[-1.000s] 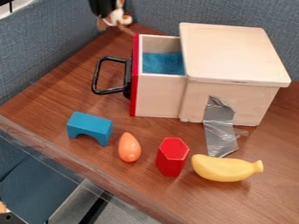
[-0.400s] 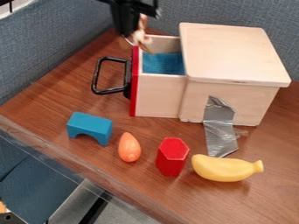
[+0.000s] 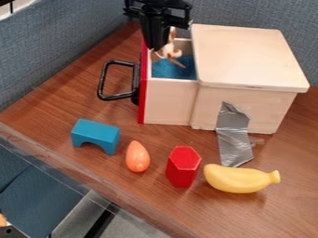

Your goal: Moved the brown thing inside the drawer

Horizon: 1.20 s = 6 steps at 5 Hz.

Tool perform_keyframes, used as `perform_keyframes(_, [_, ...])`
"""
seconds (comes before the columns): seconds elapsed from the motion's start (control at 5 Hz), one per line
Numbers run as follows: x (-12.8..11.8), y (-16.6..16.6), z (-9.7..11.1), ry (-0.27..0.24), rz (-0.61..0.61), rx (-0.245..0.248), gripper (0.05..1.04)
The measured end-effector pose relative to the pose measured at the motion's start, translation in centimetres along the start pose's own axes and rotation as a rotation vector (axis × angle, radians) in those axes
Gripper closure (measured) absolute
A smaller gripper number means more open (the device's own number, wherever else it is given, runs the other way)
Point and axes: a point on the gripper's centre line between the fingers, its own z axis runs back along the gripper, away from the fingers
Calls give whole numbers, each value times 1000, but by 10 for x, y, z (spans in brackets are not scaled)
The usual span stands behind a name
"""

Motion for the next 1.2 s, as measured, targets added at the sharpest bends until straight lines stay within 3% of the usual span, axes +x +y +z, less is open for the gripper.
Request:
perform_keyframes(0.2, [5,-5,4,-15,3,-12,995])
perform_keyframes(0.4, [8,-3,5,-34,-22,2,830])
perform_keyframes(0.8, [5,4,5,-19,-16,1,242])
perform_keyframes(1.0, [2,8,19,-16,-48,6,74])
perform_keyframes(1.2, [-2,19,35,-39,-86,30,79])
